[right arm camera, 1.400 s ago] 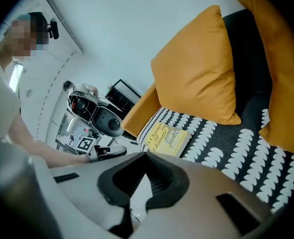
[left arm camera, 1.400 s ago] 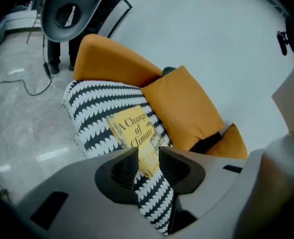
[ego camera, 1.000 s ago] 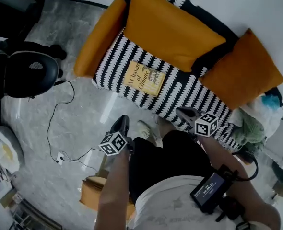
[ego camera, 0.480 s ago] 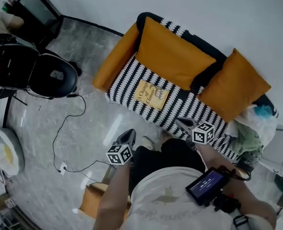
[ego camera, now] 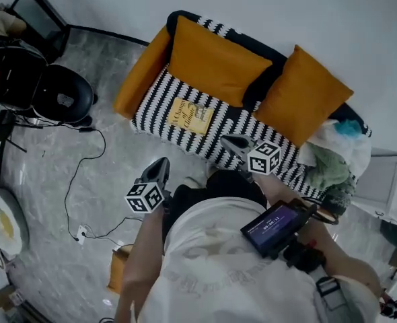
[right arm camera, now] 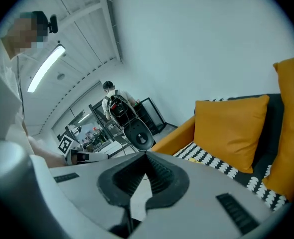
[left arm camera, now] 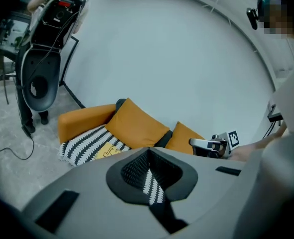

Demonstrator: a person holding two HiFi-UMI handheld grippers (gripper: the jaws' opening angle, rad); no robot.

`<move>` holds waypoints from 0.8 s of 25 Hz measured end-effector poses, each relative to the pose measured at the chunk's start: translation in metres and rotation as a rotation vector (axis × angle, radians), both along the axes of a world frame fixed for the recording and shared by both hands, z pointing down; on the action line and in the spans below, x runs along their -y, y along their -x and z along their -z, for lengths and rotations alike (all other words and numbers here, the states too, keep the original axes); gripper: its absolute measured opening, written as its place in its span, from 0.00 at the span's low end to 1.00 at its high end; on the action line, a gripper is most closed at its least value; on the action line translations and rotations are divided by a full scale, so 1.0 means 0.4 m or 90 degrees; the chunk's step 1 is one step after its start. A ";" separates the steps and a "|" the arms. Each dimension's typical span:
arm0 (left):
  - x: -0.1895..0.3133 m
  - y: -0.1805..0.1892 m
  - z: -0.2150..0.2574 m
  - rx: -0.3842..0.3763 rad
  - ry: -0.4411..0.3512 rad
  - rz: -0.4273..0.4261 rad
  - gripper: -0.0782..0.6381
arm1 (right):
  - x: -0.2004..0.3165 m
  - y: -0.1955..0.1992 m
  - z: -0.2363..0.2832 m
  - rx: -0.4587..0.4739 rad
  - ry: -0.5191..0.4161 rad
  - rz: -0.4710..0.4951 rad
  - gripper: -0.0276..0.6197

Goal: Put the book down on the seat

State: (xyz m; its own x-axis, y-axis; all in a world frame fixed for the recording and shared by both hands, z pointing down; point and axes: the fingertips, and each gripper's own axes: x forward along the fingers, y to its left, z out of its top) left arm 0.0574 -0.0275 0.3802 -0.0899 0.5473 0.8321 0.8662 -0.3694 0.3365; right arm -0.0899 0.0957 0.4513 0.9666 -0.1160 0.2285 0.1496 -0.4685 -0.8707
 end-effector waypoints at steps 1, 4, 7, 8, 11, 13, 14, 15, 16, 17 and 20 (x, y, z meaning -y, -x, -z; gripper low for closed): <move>0.002 0.017 0.016 0.000 0.004 -0.005 0.13 | -0.003 0.016 0.022 -0.006 0.011 -0.005 0.06; -0.007 0.043 0.051 -0.002 0.016 -0.018 0.13 | -0.031 0.047 0.068 -0.021 0.036 -0.025 0.06; -0.016 0.046 0.071 -0.005 0.023 -0.031 0.13 | -0.056 0.052 0.097 -0.033 0.049 -0.038 0.06; -0.019 0.046 0.073 -0.006 0.025 -0.035 0.13 | -0.063 0.053 0.105 -0.036 0.053 -0.042 0.06; -0.028 0.047 0.083 -0.007 0.028 -0.048 0.13 | -0.079 0.057 0.134 -0.046 0.066 -0.050 0.06; -0.038 0.051 0.090 -0.007 0.031 -0.061 0.12 | -0.086 0.061 0.160 -0.057 0.075 -0.056 0.06; -0.044 0.053 0.093 -0.006 0.032 -0.068 0.13 | -0.089 0.061 0.173 -0.063 0.080 -0.059 0.06; -0.049 0.055 0.096 -0.004 0.033 -0.076 0.12 | -0.091 0.061 0.185 -0.068 0.084 -0.062 0.06; -0.055 0.058 0.099 -0.003 0.034 -0.084 0.13 | -0.091 0.061 0.196 -0.073 0.089 -0.064 0.06; -0.061 0.060 0.101 -0.001 0.035 -0.092 0.13 | -0.090 0.061 0.205 -0.077 0.093 -0.066 0.06; -0.084 0.071 0.109 0.002 0.041 -0.111 0.13 | -0.083 0.061 0.216 -0.086 0.100 -0.070 0.06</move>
